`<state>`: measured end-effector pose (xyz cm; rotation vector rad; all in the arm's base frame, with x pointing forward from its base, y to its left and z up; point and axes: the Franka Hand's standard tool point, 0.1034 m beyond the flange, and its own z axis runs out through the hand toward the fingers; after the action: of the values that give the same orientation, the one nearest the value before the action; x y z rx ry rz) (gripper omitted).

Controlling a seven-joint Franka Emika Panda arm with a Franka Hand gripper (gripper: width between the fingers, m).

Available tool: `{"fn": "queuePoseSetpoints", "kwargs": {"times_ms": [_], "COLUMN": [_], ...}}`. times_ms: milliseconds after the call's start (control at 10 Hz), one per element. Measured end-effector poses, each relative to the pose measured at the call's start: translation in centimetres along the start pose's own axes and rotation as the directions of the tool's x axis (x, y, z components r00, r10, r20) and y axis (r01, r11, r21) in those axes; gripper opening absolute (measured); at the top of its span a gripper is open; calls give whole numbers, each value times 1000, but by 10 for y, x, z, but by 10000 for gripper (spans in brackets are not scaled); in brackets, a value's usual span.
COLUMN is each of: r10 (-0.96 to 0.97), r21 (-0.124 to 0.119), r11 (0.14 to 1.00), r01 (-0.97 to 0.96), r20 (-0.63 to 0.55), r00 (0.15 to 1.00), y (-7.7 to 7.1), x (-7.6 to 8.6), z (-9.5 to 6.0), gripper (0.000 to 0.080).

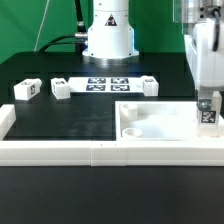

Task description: Assemble one leg

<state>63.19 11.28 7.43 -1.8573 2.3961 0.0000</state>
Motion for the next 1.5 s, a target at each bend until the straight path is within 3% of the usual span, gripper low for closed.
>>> {"fn": "queuePoseSetpoints", "kwargs": {"times_ms": [200,700,800,900,1100,1500], "r10": [97,114,90,90,85,79], "r21": [0,2,2,2,2,2], "r11": [995,993,996,996,996,997], "r01": [-97,-114,-90,-90,-85,-79], "r20": [0,4,4,4,4,4], "r00": [995,993,996,996,996,997], "y": [-1,-1,-1,0,0,0], "x": [0,2,1,1,1,0], "z": [-1,0,0,0,0,0], "gripper": [294,294,474,589,637,648]}}
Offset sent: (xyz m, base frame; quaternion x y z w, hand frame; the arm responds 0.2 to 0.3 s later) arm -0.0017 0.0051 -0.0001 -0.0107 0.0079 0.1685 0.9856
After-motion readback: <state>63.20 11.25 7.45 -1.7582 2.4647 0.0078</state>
